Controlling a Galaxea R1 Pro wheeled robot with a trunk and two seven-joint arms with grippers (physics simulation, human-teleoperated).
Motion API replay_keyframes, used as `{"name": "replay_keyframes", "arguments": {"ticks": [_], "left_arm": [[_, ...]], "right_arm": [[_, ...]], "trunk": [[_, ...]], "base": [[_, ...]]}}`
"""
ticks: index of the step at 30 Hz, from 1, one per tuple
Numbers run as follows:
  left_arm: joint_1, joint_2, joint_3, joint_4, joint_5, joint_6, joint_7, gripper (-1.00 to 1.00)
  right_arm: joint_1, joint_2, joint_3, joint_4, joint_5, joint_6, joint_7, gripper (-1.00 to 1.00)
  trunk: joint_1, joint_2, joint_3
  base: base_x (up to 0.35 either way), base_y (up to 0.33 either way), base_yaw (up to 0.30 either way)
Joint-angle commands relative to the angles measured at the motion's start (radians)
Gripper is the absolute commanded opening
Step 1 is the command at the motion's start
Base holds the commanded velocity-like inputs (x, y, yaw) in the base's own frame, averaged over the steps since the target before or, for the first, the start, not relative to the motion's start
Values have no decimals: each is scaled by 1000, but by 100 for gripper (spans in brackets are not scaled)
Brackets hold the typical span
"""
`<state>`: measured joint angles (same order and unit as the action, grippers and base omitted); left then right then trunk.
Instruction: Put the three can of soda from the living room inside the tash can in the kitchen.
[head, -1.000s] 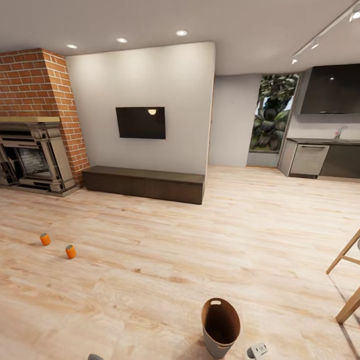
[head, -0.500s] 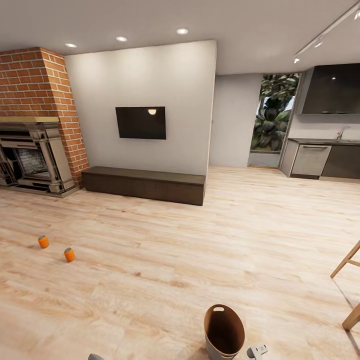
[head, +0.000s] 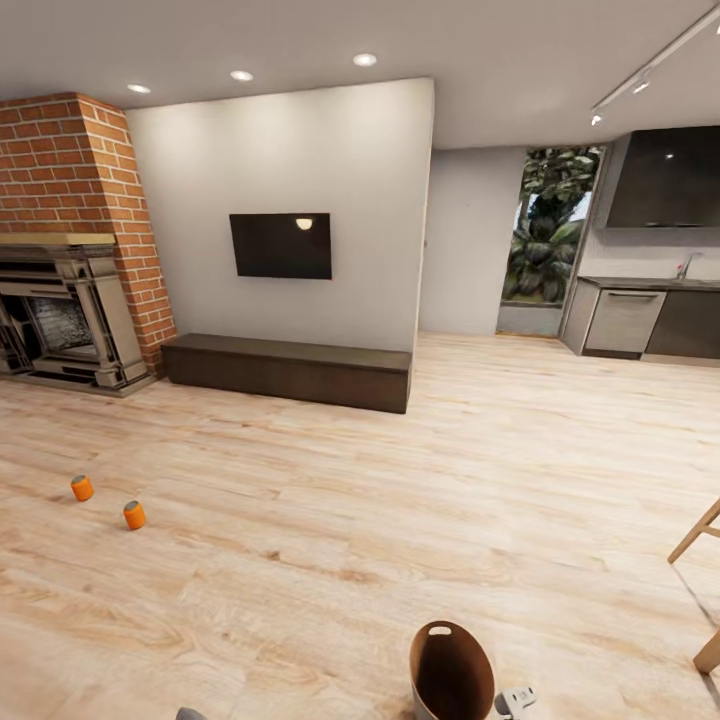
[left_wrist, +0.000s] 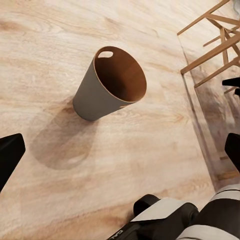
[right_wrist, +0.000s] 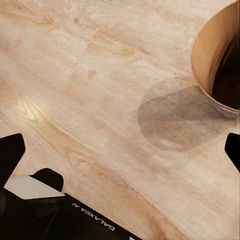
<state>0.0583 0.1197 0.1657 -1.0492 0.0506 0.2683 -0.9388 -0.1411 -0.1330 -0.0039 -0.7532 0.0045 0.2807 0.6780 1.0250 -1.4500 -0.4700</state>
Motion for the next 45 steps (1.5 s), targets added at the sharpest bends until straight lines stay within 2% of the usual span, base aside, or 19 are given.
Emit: {"name": "replay_keyframes", "arguments": {"ticks": [1, 7, 8, 10, 12, 13, 14, 19, 22, 24, 27, 28, 32, 39, 45], "left_arm": [[0, 0, 0, 0, 0, 0, 0, 100], [0, 0, -2, 0, 1, 0, 0, 100], [0, 0, -4, -1, 1, 0, -1, 100], [0, 0, -5, -10, 1, 0, -1, 100], [0, 0, -5, -28, 1, 0, -2, 100], [0, 0, -6, -50, 1, 0, -6, 100], [0, 0, -6, -50, 1, 0, -6, 100], [0, -1, -9, -87, 1, 1, -38, 100], [0, -1, -10, -97, 2, 1, -59, 100], [0, 0, -11, -102, 1, 2, -77, 100], [0, 0, -10, -102, 0, 2, -80, 100], [0, 0, -10, -102, 0, 2, -81, 100], [0, 0, -9, -102, 0, 2, -82, 100], [0, 0, -7, -101, -1, 2, -83, 100], [0, 0, -6, -101, -1, 2, -83, 100]], "right_arm": [[0, -9, -1, -33, 0, 2, 0, 100], [0, -28, -16, -194, 2, 14, -4, 100], [-3, -30, -28, -248, 3, 35, -19, 100], [-14, -31, -32, -278, 3, 57, -51, 100], [-33, -31, -35, -297, 4, 76, -110, 100], [-55, -31, -36, -308, 4, 89, -192, 100], [-55, -31, -36, -308, 4, 89, -192, 100], [-111, -28, -37, -305, 3, 107, -396, 100], [-151, -24, -36, -259, 2, 110, -472, 100], [-250, -19, -36, -56, 1, 96, -565, 100], [-301, -18, -36, 55, 2, 64, -600, 100], [-338, -17, -36, 133, 2, 37, -624, 100], [-399, -9, -36, 261, 3, 3, -660, 100], [-438, 10, -35, 349, 4, -18, -685, 100], [-445, 14, -35, 365, 5, -30, -690, 100]], "trunk": [[0, 0, 0], [0, 0, 0], [0, 0, 0], [0, 0, 0], [0, 0, 0], [0, 0, 0], [0, 0, 0], [0, 0, 0], [0, 0, 0], [0, 0, 0], [0, 0, 0], [0, 0, 0], [0, 0, 0], [0, 0, 0], [0, 0, 0]], "base": [[3, 0, 0], [2, 0, 0], [0, 0, 0], [0, 0, 0], [0, 0, 0], [0, 0, 0], [0, 0, 0], [0, 0, 0], [0, 0, 0], [0, 0, 0], [0, 0, 0], [0, 0, 0], [0, 0, 0], [64, 0, 0], [248, 0, 0]]}}
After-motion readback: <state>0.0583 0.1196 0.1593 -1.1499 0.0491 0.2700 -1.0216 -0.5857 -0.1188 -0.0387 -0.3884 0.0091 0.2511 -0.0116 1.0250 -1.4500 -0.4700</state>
